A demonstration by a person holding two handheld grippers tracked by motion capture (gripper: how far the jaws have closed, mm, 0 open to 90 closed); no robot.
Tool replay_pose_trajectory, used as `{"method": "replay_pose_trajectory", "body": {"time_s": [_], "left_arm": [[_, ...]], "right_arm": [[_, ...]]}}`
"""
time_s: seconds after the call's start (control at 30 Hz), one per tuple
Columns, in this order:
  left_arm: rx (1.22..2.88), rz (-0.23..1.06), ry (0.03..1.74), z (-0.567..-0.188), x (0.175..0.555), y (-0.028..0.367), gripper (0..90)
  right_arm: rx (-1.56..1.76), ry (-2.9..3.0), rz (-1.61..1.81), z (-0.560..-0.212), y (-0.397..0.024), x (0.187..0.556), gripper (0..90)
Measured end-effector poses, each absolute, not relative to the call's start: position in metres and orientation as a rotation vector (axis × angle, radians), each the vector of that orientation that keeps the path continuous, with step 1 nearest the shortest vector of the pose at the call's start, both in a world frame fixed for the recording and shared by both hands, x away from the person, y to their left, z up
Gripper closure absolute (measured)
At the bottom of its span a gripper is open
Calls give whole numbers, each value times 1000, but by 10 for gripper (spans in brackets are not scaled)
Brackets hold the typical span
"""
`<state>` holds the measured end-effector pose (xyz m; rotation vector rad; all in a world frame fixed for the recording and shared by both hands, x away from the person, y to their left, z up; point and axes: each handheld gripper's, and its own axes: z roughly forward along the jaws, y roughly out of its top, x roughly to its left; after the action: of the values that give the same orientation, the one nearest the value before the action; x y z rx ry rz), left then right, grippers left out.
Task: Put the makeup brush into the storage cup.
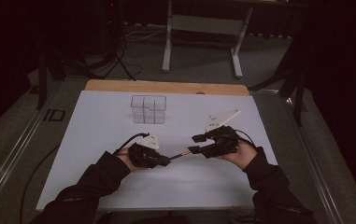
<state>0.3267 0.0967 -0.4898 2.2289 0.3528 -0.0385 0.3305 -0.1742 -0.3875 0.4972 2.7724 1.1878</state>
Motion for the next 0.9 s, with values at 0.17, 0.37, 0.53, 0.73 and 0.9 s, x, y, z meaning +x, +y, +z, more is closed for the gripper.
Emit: {"method": "replay_pose_trajectory", "body": {"time_s": [0.17, 0.37, 0.53, 0.73, 0.9], "left_arm": [[2169, -6, 386, -489, 324, 103, 846], [2119, 15, 414, -488, 323, 105, 847], [2063, 25, 447, -489, 322, 108, 847], [1957, 36, 483, -490, 322, 111, 849], [1906, 49, 482, -488, 320, 113, 849]], "right_arm": [[539, 2621, 1263, -393, -182, 317, 526], [638, 2602, 1370, -401, -190, 316, 369], [679, 2559, 1431, -409, -194, 313, 346], [728, 2494, 1529, -419, -195, 310, 469], [787, 2495, 1595, -427, -190, 312, 501]]}}
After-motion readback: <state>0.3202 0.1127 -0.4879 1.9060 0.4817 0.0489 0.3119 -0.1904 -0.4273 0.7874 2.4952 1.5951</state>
